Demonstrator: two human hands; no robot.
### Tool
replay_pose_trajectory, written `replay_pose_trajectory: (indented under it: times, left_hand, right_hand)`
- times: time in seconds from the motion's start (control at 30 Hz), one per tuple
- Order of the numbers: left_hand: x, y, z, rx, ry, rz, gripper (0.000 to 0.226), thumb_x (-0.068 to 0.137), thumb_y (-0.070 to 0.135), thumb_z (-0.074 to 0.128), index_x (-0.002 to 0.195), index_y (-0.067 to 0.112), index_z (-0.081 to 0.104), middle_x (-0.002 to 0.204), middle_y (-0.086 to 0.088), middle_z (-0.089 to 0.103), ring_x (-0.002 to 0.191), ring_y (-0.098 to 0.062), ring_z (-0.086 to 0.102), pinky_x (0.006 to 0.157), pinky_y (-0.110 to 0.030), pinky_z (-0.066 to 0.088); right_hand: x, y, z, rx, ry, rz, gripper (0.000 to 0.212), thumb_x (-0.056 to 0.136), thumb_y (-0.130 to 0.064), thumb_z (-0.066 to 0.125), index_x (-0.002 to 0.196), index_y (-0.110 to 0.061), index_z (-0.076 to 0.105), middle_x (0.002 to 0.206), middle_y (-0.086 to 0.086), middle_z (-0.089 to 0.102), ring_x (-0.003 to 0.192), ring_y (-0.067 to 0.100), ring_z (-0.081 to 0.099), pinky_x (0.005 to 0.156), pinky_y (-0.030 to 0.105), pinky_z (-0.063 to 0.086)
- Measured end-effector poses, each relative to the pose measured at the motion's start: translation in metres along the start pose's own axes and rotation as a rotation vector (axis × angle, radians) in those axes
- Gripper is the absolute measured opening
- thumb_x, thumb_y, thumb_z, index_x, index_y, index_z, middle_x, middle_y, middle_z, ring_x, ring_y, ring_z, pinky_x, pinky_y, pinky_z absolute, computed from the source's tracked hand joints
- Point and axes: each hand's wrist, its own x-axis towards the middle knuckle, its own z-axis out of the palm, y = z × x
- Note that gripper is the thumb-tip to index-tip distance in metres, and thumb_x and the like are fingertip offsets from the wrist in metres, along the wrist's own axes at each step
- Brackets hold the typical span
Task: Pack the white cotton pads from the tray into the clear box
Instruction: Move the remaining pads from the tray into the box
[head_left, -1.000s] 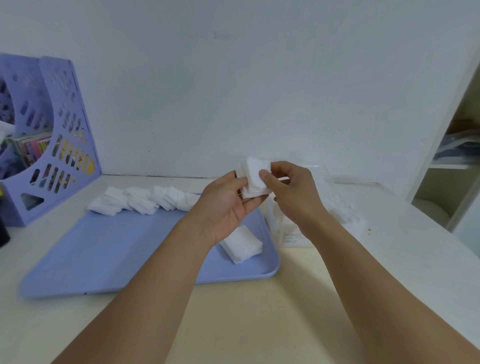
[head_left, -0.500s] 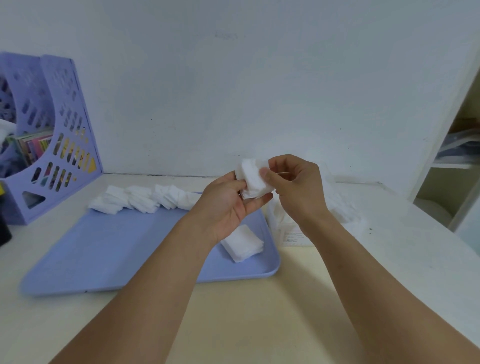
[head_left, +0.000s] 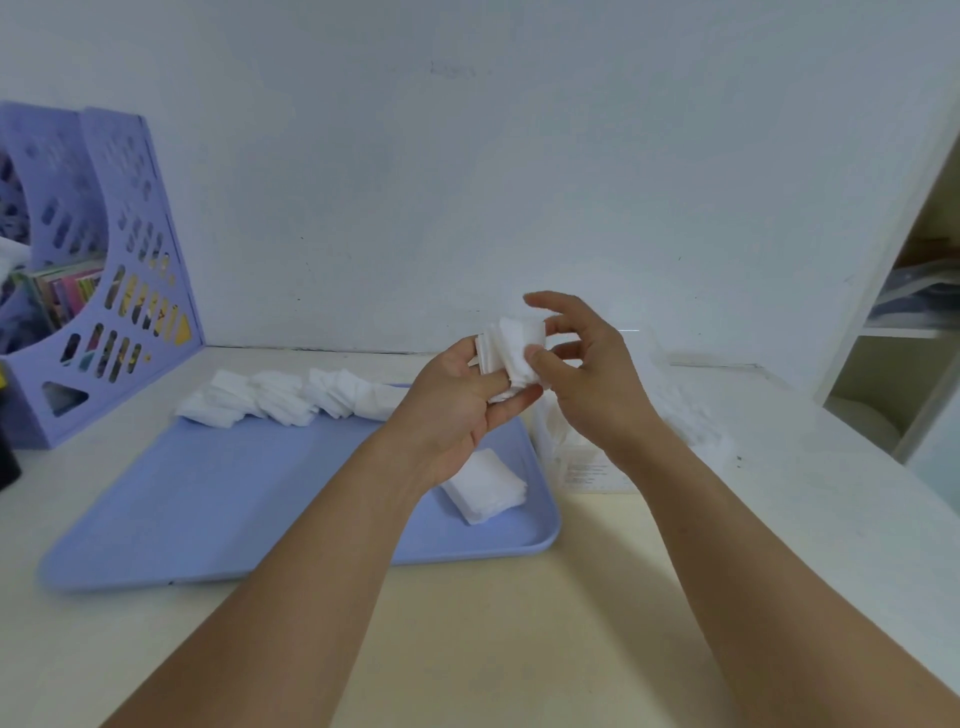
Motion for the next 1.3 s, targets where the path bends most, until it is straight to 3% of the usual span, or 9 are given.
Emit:
replay_pose_trajectory:
  times: [0.1,0.23,0.5,0.7,0.77,0.87,1.03,1.17,1.3]
  left_hand:
    - [-0.001,0.001,-0.002,0.047,-0.040,0.003,0.036,0.098,-0.001,0.059,0.133,0.002,0.057,0.126,-0.017,0.069,0.117,-0.027,0.068,0.099,-0.037,0.055]
    - [-0.002,0.002,-0.001,0.068,-0.051,-0.020,0.031,0.101,0.008,0.056,0.132,0.003,0.059,0.123,-0.014,0.071,0.114,-0.025,0.069,0.093,-0.033,0.058]
    - [-0.003,0.001,-0.003,0.172,-0.041,-0.054,0.028,0.104,0.008,0.051,0.130,0.004,0.060,0.121,-0.015,0.072,0.110,-0.025,0.071,0.089,-0.036,0.060]
    - [-0.003,0.003,-0.004,0.119,-0.019,-0.085,0.028,0.106,0.009,0.048,0.130,0.001,0.060,0.123,-0.017,0.071,0.110,-0.027,0.071,0.083,-0.031,0.060]
    - [-0.003,0.004,-0.004,0.102,0.000,-0.091,0.028,0.107,0.008,0.044,0.129,0.001,0.061,0.122,-0.017,0.071,0.106,-0.026,0.072,0.080,-0.031,0.060]
    - [-0.003,0.006,-0.003,0.127,0.039,-0.094,0.027,0.107,0.008,0.044,0.125,0.002,0.063,0.119,-0.017,0.072,0.100,-0.024,0.074,0.076,-0.031,0.061]
    - [-0.004,0.007,-0.004,0.199,0.051,-0.127,0.026,0.107,0.007,0.043,0.122,0.003,0.065,0.120,-0.020,0.070,0.107,-0.031,0.071,0.075,-0.034,0.062]
    - [-0.005,0.007,-0.001,0.256,0.017,-0.160,0.031,0.105,0.004,0.043,0.128,0.004,0.063,0.120,-0.018,0.071,0.109,-0.032,0.071,0.077,-0.036,0.062]
    - [-0.008,0.007,0.000,0.289,-0.033,-0.177,0.030,0.104,0.003,0.042,0.125,0.005,0.064,0.119,-0.019,0.071,0.110,-0.034,0.070,0.084,-0.040,0.062]
  right_hand:
    - [0.001,0.000,-0.004,-0.120,-0.121,-0.139,0.045,0.097,-0.003,0.057,0.130,-0.031,0.065,0.123,-0.017,0.056,0.105,-0.004,0.056,0.085,0.014,0.049]
    - [0.004,0.006,-0.005,-0.100,-0.158,-0.131,0.038,0.096,-0.001,0.058,0.125,-0.024,0.065,0.128,-0.010,0.059,0.115,0.009,0.059,0.084,0.034,0.059]
    - [0.000,0.002,-0.003,-0.092,-0.249,-0.111,0.048,0.080,-0.009,0.059,0.124,-0.028,0.065,0.121,-0.010,0.064,0.110,0.011,0.062,0.082,0.019,0.053]
    - [-0.001,-0.005,-0.007,-0.015,-0.181,-0.101,0.025,0.080,0.006,0.066,0.093,-0.016,0.068,0.110,-0.004,0.069,0.101,0.009,0.065,0.070,0.018,0.051]
    - [-0.001,-0.007,-0.008,-0.022,-0.151,-0.115,0.024,0.078,0.006,0.066,0.084,-0.017,0.065,0.108,-0.007,0.071,0.103,0.008,0.066,0.075,0.025,0.054]
    - [0.000,-0.012,-0.014,-0.024,-0.124,-0.157,0.021,0.073,0.007,0.057,0.079,-0.012,0.064,0.088,0.004,0.071,0.083,0.016,0.067,0.069,0.037,0.053]
    - [-0.001,-0.024,-0.022,-0.011,-0.197,-0.146,0.028,0.075,0.001,0.051,0.097,-0.012,0.063,0.082,0.004,0.067,0.069,0.012,0.055,0.062,0.023,0.045]
    - [-0.002,-0.029,-0.030,0.050,-0.373,-0.052,0.045,0.089,0.015,0.050,0.122,-0.015,0.054,0.089,0.029,0.067,0.070,0.035,0.053,0.067,0.037,0.047]
    - [-0.003,-0.027,-0.034,-0.035,-0.466,0.013,0.044,0.094,0.013,0.052,0.126,-0.016,0.054,0.093,0.022,0.071,0.071,0.019,0.062,0.063,0.023,0.050]
